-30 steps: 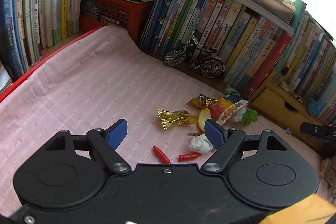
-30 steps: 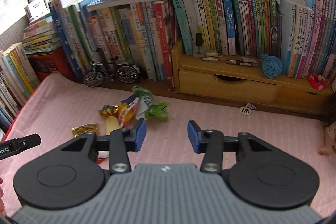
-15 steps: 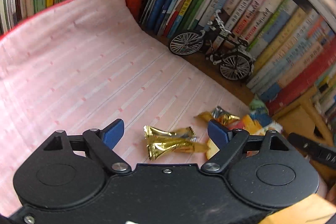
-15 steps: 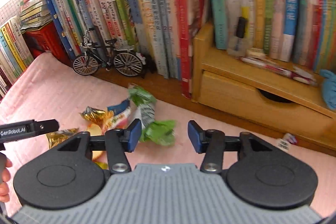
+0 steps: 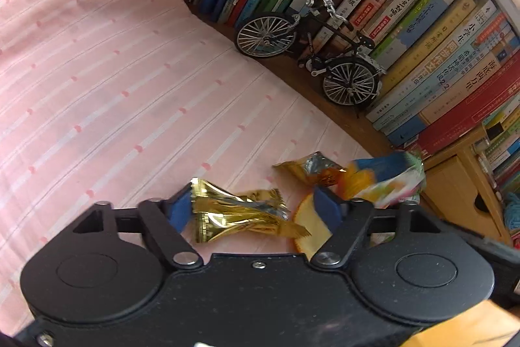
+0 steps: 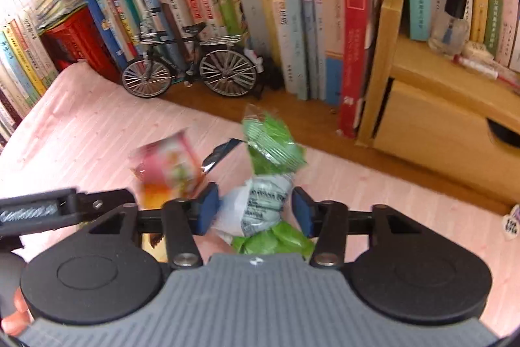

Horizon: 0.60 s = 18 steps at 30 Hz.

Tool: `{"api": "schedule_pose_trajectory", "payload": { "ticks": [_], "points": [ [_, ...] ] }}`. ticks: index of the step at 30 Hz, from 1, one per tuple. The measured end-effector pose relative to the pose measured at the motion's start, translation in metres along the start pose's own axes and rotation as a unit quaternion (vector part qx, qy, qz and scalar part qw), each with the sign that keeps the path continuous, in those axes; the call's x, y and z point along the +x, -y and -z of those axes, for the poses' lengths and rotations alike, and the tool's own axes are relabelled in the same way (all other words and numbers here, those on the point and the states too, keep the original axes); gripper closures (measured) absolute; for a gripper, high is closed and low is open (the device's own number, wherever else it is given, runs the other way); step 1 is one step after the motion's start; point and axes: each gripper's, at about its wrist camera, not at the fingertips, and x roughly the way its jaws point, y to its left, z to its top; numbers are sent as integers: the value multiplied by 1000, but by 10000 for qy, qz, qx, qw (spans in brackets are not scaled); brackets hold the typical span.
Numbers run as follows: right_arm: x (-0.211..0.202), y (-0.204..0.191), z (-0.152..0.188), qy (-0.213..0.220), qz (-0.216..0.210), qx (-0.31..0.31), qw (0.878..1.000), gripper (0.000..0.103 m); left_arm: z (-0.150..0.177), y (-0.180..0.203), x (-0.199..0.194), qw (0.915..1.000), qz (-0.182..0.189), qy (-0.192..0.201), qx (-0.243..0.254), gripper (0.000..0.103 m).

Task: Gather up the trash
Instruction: 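Grasp the gold foil wrapper with the left tool while the right tool grasps the green bag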

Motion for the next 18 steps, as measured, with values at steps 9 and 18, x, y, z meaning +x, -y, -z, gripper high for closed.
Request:
{"api": "schedule_pose_trajectory", "payload": {
  "ticks": [9,18],
  "points": [
    [-30,12,21,150,-23,511,9986,56,6,-4,-13,9996,200,99,-152,85],
    [-70,27,41,319,256,1126,9928,56,10,17,-53,9988,150,306,358,92]
  ]
}}
